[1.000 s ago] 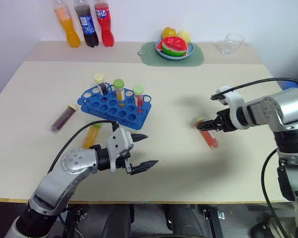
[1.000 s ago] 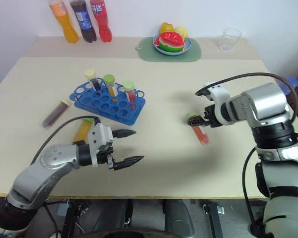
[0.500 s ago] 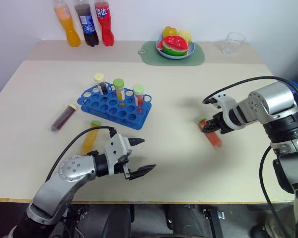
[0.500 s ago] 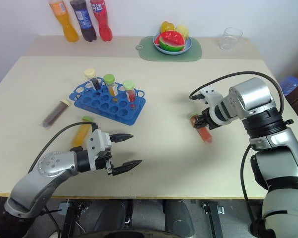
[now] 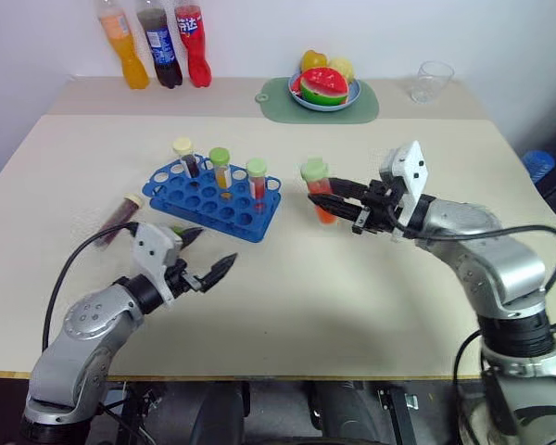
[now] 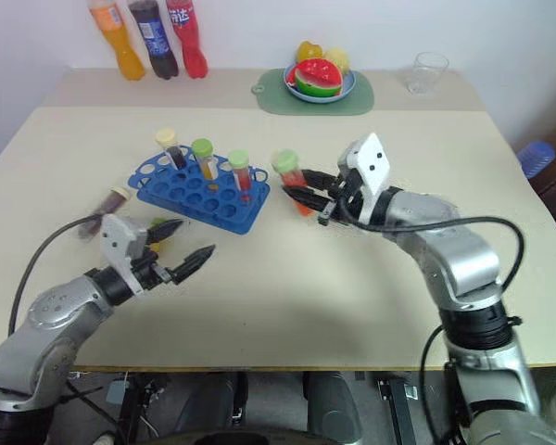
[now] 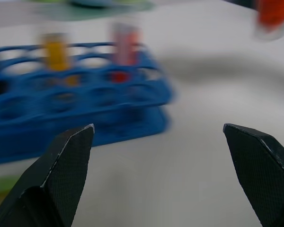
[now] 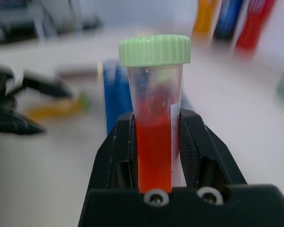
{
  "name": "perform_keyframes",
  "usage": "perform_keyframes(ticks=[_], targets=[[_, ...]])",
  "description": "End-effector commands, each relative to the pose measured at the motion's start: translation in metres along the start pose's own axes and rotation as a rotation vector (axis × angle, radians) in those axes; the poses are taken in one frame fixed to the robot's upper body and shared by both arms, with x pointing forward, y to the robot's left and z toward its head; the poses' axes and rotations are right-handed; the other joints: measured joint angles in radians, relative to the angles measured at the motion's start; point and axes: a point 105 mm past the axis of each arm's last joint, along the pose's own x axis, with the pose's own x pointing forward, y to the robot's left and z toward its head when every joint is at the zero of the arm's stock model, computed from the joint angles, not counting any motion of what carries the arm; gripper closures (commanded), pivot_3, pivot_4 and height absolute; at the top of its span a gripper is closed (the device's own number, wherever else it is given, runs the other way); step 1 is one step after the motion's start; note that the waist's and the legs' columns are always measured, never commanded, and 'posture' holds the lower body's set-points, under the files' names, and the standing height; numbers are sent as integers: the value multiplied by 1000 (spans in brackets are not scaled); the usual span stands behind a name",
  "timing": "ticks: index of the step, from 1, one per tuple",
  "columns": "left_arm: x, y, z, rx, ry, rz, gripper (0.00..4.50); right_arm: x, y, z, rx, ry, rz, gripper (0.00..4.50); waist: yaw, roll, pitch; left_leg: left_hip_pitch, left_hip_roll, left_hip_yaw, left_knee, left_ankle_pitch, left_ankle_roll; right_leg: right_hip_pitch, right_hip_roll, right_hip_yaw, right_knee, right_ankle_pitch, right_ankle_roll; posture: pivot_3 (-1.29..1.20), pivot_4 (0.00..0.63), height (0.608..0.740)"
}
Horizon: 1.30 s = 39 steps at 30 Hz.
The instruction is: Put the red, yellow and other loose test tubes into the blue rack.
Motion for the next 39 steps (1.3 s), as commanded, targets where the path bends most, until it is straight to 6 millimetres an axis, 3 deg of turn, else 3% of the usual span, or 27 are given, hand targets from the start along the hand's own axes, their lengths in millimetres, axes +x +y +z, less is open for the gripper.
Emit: perform_keyframes(ticks=[1,7,12,23,39], targets=[[-8,26,11,46,-76,122,0,39,31,-2,-101,-148,25,3780,-10,0,0,1,0,0,-1,0,-1,0,1,0,1,0,0,0,150,734],[-26,41,4,100,-59,126,0,80,49,-10,-72,-222,38,3780,-17,0,0,0,-1,0,-1,2,-4,0,-2,0,1,0,0,0,150,734],[-33,42,-2,129,-18,116,0,93,54,-21,-65,-217,43,3780,-19,0,0,1,0,-1,-1,2,-4,0,-1,0,1,0,-1,0,150,734],[-33,27,-2,97,-32,91,0,95,49,-54,-31,-110,3,3780,-21,1,0,1,0,-1,-1,2,-4,0,-1,0,1,0,-1,0,150,734],[-27,20,-3,83,-41,84,0,107,54,-66,-13,-77,1,3780,-26,1,0,4,0,0,-1,2,-4,0,-1,1,5,0,-1,0,150,734]])
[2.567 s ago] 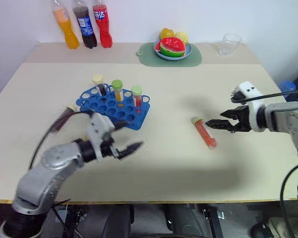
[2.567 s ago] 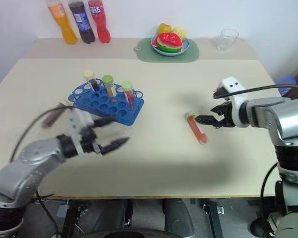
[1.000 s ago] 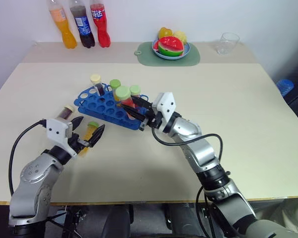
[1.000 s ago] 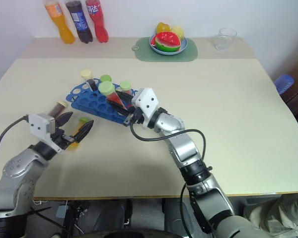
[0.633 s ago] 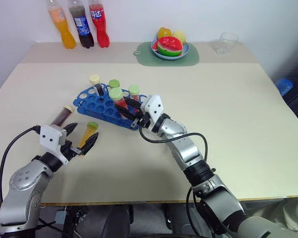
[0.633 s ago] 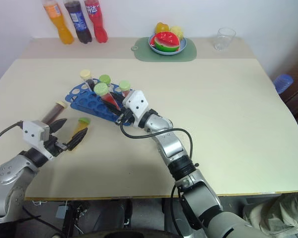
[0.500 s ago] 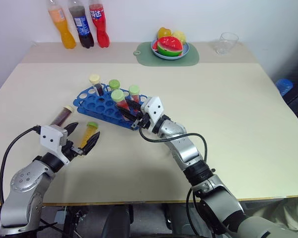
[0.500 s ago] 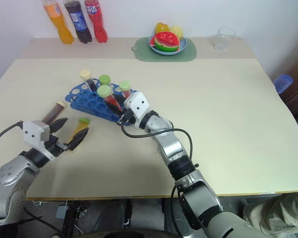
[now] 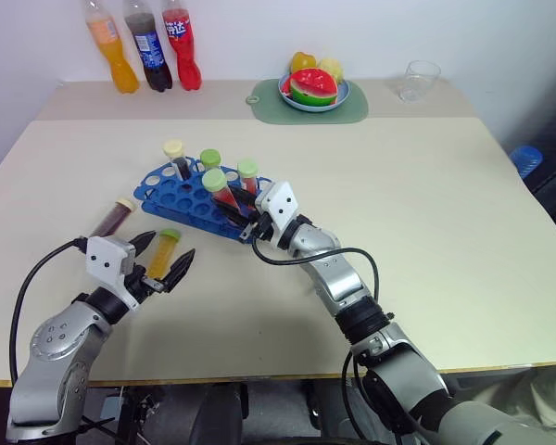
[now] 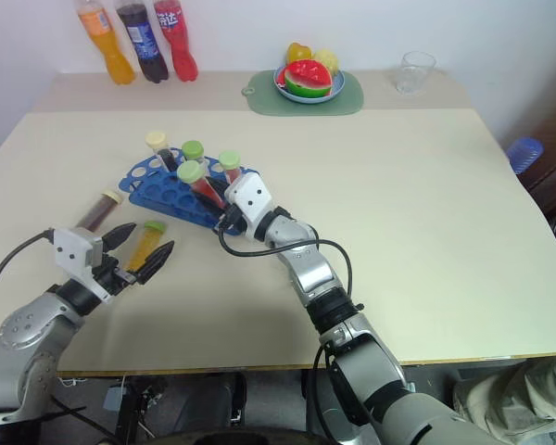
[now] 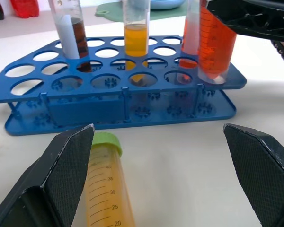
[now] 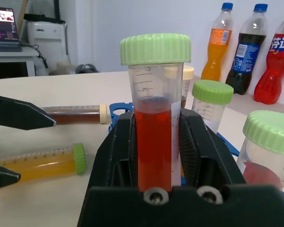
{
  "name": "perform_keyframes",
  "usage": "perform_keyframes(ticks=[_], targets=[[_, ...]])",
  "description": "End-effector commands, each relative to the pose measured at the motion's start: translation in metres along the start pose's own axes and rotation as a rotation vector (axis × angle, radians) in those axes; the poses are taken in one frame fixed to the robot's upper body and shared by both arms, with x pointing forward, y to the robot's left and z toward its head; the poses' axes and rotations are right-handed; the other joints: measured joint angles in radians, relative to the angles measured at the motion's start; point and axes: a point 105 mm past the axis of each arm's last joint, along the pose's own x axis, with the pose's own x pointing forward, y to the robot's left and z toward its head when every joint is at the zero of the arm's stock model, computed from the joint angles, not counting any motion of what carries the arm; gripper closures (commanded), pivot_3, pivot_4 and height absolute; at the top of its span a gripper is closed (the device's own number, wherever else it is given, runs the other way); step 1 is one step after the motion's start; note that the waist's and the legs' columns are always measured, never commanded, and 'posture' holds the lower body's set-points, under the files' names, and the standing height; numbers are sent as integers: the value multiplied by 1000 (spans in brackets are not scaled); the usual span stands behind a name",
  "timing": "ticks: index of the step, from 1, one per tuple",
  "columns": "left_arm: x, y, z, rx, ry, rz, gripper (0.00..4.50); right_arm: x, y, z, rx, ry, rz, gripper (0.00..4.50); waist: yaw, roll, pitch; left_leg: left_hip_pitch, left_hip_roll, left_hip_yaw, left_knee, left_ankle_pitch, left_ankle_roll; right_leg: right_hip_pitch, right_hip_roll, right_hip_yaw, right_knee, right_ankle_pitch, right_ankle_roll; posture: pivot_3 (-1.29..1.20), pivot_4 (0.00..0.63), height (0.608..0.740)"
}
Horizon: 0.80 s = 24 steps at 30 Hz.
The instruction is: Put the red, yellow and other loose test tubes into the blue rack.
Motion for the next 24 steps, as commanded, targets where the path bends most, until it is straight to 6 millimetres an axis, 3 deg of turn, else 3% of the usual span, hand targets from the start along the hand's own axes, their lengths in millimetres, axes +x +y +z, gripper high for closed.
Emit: perform_keyframes(ticks=[1,2,9,10,17,24], targets=[[0,-3,13,26,-46,-1,0,4,1,3,10,-11,7,3780,-1,0,0,1,0,0,0,0,0,0,0,0,0,0,0,0,150,734],[0,-3,13,25,-46,3,0,3,2,3,23,-11,21,3780,-2,0,0,1,0,0,0,0,0,0,0,0,1,0,0,0,150,734],[-2,5,17,31,-55,48,0,-2,-5,15,33,-71,-22,263,-5,0,0,2,0,0,0,0,0,0,0,1,4,-1,-2,0,150,734],[-2,5,17,32,-55,48,0,-2,-5,16,30,-75,-25,87,-5,0,0,2,0,0,0,0,0,0,0,1,4,-1,-2,0,150,734],[-2,10,21,26,-65,75,0,-12,-11,32,-19,-110,-24,87,-7,0,0,2,0,-1,0,0,0,0,0,1,5,-1,-2,0,150,734],[-2,11,23,22,-69,82,0,-14,-18,32,-20,-39,-62,87,-8,0,0,2,0,-1,0,0,0,0,0,1,5,-1,-2,0,150,734]])
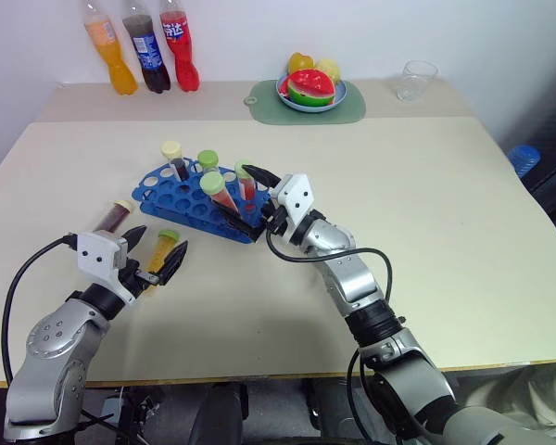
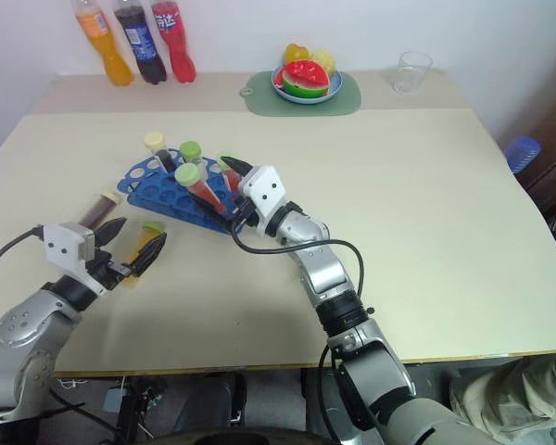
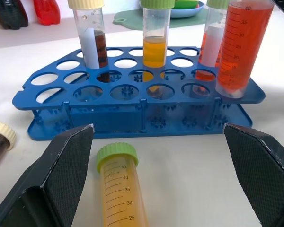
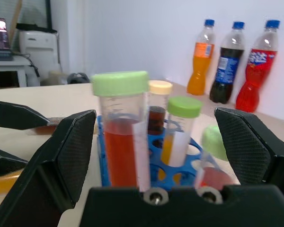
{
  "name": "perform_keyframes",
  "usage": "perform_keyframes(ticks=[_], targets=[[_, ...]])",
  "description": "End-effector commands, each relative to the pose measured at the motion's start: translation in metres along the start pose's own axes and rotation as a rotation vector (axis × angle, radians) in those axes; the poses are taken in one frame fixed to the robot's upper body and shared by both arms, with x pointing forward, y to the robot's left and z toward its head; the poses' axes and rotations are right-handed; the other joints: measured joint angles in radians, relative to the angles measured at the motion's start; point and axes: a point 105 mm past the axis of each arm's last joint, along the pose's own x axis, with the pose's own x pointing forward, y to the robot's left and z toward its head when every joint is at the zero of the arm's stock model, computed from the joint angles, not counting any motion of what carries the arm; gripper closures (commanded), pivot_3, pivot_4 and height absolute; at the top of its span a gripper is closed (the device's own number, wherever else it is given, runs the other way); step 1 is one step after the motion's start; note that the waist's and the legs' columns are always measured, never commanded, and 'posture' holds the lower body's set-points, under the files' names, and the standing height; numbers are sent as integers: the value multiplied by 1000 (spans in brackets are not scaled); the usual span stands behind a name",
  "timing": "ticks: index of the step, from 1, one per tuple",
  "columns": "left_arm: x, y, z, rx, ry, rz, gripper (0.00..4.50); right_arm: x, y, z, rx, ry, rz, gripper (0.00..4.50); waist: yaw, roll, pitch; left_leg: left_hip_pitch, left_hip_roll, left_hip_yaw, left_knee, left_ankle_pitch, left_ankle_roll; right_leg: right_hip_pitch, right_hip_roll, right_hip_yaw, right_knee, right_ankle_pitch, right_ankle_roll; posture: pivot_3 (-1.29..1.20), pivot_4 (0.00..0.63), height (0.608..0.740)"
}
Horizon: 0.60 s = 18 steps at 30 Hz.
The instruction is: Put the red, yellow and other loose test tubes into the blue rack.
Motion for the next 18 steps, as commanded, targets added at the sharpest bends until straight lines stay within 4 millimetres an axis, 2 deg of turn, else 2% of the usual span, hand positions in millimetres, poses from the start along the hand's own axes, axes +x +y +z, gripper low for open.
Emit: perform_keyframes(ticks=[1,5,8,11,15,18], targets=[[-1,0,15,28,-52,3,0,2,-1,16,-14,-33,-21,87,-1,0,0,0,0,0,0,0,0,0,0,0,0,0,0,0,150,734],[0,-2,16,23,-59,-1,0,5,13,21,-40,-40,7,87,-2,0,0,0,0,0,0,0,0,0,0,0,0,0,0,0,150,734],[0,-2,16,23,-59,0,0,7,16,21,-49,-29,3,87,-3,0,0,0,0,0,0,0,0,0,0,0,0,0,0,0,150,734],[-1,-2,16,22,-60,2,0,9,15,17,-79,-2,-32,87,-3,0,0,0,0,0,0,0,0,0,0,0,0,0,0,0,150,734],[-2,-3,15,19,-60,3,0,12,5,12,-228,59,-139,87,-3,0,0,0,0,0,0,0,0,0,0,0,0,0,0,0,150,734],[-2,-5,13,16,-59,2,0,14,3,15,-245,65,-169,87,-3,0,0,0,0,0,0,0,0,0,0,0,0,0,0,0,150,734]])
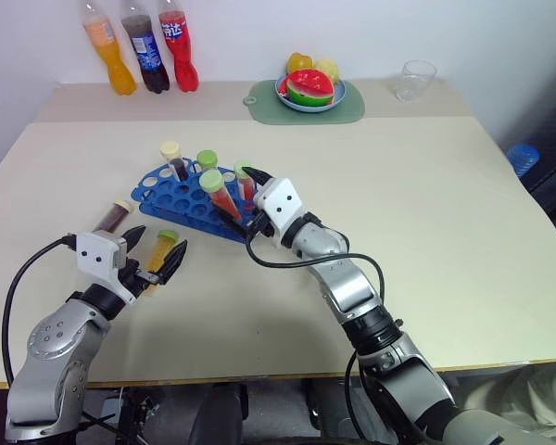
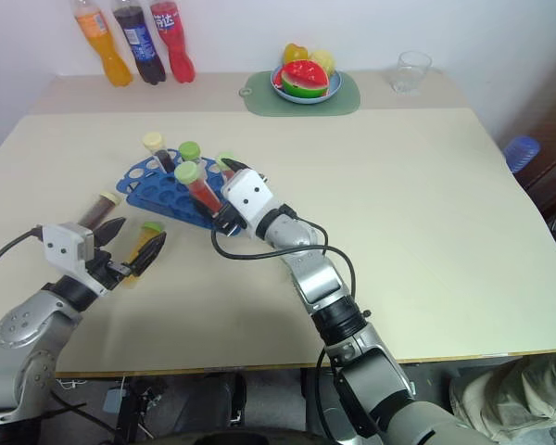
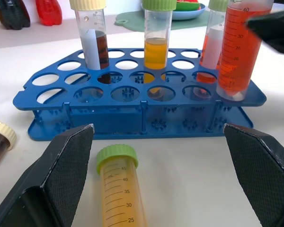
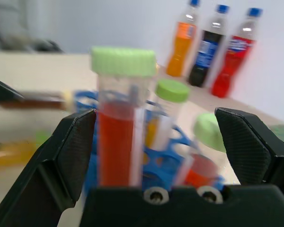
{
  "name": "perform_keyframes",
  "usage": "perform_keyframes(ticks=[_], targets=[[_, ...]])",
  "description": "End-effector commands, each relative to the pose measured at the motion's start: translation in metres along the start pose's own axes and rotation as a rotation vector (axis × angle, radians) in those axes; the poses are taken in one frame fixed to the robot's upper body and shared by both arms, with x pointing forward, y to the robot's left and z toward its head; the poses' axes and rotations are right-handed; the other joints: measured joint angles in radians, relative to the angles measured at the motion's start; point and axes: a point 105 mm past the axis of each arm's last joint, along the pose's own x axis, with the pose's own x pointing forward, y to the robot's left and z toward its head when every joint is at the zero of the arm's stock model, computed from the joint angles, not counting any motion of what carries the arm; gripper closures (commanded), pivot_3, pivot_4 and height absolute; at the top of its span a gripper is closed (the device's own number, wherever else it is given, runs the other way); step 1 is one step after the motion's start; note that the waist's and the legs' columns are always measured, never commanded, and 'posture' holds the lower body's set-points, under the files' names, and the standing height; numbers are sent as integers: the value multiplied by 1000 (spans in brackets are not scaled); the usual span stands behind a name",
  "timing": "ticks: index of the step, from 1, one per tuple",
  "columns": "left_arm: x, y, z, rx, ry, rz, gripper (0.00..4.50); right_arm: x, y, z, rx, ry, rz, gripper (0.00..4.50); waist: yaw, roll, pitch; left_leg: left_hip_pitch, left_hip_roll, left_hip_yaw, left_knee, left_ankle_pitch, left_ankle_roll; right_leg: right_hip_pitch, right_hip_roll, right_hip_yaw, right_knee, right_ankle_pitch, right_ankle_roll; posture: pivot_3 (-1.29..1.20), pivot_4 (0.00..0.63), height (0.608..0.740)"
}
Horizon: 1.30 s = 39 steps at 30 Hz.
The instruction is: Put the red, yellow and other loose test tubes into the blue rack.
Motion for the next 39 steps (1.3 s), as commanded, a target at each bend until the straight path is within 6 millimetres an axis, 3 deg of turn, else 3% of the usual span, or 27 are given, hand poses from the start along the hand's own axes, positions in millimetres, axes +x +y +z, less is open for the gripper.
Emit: perform_keyframes(ticks=[1,8,11,17,20,25,29,33,39], targets=[[-2,-3,11,25,-44,-4,0,6,-3,20,-37,-49,-34,87,0,0,0,0,0,0,0,0,0,0,0,0,0,0,0,0,150,734],[-2,-6,9,24,-40,-13,0,1,-6,20,-49,-48,-59,87,-2,0,0,0,0,0,0,0,0,0,0,0,0,0,0,0,150,734],[-3,-6,8,24,-36,-12,0,-3,-7,28,-27,-99,-38,87,-3,0,0,0,0,0,0,0,0,0,0,0,0,0,0,0,150,734],[0,18,9,94,64,101,0,-20,-21,52,-35,-226,-12,87,-1,0,0,0,0,0,0,0,0,0,0,0,0,0,0,0,150,734],[9,17,28,88,97,90,0,-31,-35,54,-49,-236,8,87,0,-1,0,0,0,-1,0,0,0,0,0,0,0,0,0,0,150,734],[19,29,39,234,419,178,0,-50,-48,51,-73,-199,127,87,9,-2,2,1,0,-2,0,0,0,1,1,0,0,0,0,0,150,734],[14,33,29,109,751,148,0,-77,-47,46,-57,-100,368,87,3,-2,3,0,0,-2,-1,0,0,1,2,0,0,-1,1,0,150,734],[29,24,27,54,789,76,0,-94,-40,45,-41,-42,496,87,-3,-1,3,1,0,-3,-2,0,1,1,1,1,0,-2,0,0,150,734],[42,24,6,21,882,114,0,-102,-28,40,-37,-15,533,87,-2,-2,3,1,0,-3,-2,0,0,0,1,1,1,-2,0,0,150,734]])
